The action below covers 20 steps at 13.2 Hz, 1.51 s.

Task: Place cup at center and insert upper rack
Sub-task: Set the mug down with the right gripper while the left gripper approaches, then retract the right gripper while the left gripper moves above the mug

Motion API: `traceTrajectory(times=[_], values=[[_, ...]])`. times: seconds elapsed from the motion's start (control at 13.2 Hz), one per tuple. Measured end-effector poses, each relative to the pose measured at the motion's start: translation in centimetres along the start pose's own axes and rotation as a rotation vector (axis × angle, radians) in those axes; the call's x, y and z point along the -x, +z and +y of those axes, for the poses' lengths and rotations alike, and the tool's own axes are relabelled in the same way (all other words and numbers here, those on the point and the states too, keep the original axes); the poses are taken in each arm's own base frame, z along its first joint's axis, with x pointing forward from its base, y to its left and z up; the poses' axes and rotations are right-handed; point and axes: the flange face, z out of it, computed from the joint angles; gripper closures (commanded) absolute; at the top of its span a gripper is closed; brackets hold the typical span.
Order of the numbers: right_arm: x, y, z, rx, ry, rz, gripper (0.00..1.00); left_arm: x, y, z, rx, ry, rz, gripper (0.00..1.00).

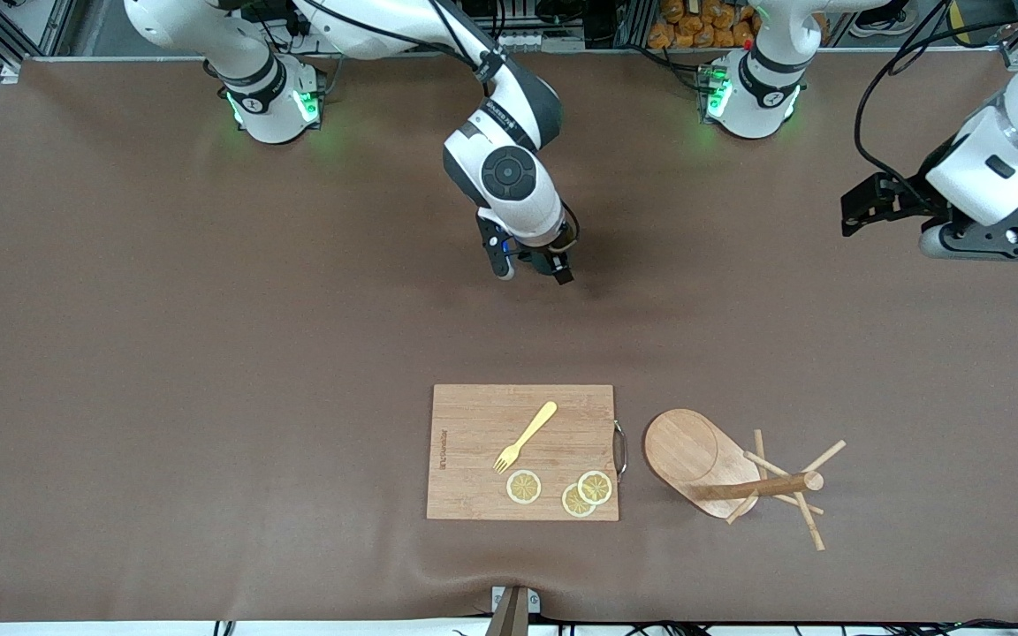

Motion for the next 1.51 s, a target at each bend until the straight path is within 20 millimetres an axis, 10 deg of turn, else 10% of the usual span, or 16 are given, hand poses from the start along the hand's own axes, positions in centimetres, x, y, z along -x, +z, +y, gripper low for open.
traceTrajectory(times=[0.75, 1.51], values=[[-6.1, -11.1, -4.0, 0.028, 0.014, -0.026, 0.0, 0.7, 0.6, 4.3, -0.005, -0.032, -0.012, 0.0], [-23.6, -25.1, -5.6, 0.059, -0.254, -0.076, 0.0, 1.4, 1.9, 9.1, -0.04, -0.056, -0.026, 0.0]])
